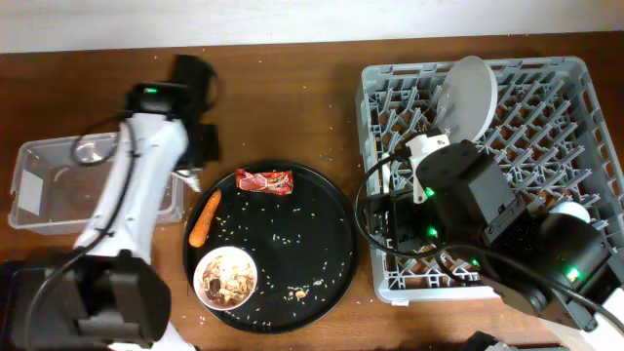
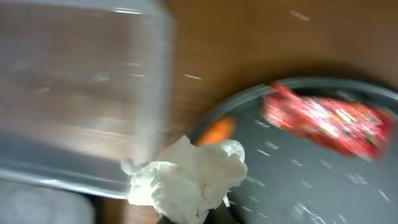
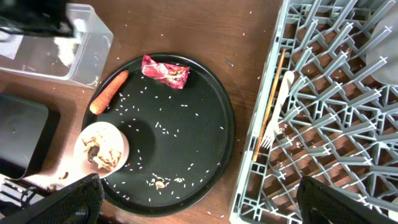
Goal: Sort waste into correct bins and load items into the dishwasher rack
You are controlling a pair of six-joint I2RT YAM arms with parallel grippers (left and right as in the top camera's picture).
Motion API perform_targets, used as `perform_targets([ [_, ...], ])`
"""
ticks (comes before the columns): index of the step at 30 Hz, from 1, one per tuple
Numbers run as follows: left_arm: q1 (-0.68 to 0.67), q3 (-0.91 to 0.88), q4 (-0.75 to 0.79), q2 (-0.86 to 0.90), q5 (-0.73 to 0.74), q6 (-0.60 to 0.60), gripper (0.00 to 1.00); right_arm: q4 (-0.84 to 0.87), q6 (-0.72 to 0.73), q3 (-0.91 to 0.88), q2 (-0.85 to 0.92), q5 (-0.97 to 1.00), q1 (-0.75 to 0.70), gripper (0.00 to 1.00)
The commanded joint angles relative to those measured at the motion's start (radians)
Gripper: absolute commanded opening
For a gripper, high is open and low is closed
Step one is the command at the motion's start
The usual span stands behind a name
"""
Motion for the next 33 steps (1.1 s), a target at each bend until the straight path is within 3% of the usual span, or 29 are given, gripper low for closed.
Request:
perform_targets([
  [1,0.237,0.003,0.043,-0.004,0.048,-0.006,0.1,-0.001,0.002,0.004,0.001,0.011,0.002,0.98],
  [3,0.294,0.004,0.047,-0.005,0.15,-0.003,0.42,-0.001,0.002,0.004,0.001,0.008,0.002,0.99],
  [5,0.26,0.01,0.047,-0.008,0.168,0.043,0.95,-0.004,0.002,0.004,0.001,0.008,0.002,0.99],
  [6,0.216,0.01,0.056,-0.008,0.163,0.05,0.95,-0.006,0.002,0.004,0.001,0.008,0.002,0.99],
  [9,-0.023,-0.036,0.151,0.006,0.14,0.07,0.89,-0.006,0.002,0.004,0.001,0.008,0.002,0.99],
  [10,-0.093,-0.112,0.229,0.016,0.14,0.069,0.76,-0.006,0.002,0.004,0.001,0.008,0.002,0.99],
  [11,-0.169,-0.236,0.359,0.031,0.14,0.069,0.7,-0.006,0.002,0.004,0.001,0.008,0.002,0.99],
  [15,-0.264,-0.425,0.615,0.094,0.192,0.073,0.7,-0.006,0.002,0.004,0.001,0.008,0.002,0.99],
  [16,-0.291,-0.436,0.663,0.098,0.232,0.135,0.72,-0.006,0.002,0.004,0.001,0.008,0.002,0.99],
  [17,-0.319,-0.438,0.685,0.098,0.203,0.159,0.77,-0.008,0.002,0.004,0.001,0.008,0.002,0.99],
  [20,-0.374,-0.439,0.706,0.132,0.103,0.171,0.78,-0.008,0.002,0.004,0.001,0.008,0.002,0.99],
  [22,-0.382,-0.439,0.71,0.191,0.055,0.169,0.65,-0.008,0.002,0.004,0.001,0.008,0.002,0.99],
  [24,-0.382,-0.439,0.71,0.197,-0.048,0.169,0.47,-0.008,0.002,0.004,0.001,0.008,0.002,0.99],
  [25,-0.382,-0.439,0.707,0.197,-0.047,0.169,0.17,-0.008,0.002,0.004,0.001,0.008,0.002,0.99],
  [26,-0.382,-0.438,0.703,0.197,-0.047,0.169,0.02,-0.008,0.002,0.004,0.001,0.008,0.002,0.99],
  [29,-0.382,-0.379,0.597,0.144,-0.016,0.165,0.0,-0.008,0.002,0.004,0.001,0.008,0.002,0.99],
  [33,-0.377,-0.317,0.419,-0.133,-0.017,0.164,0.0,-0.008,0.002,0.004,0.001,0.008,0.002,0.99],
])
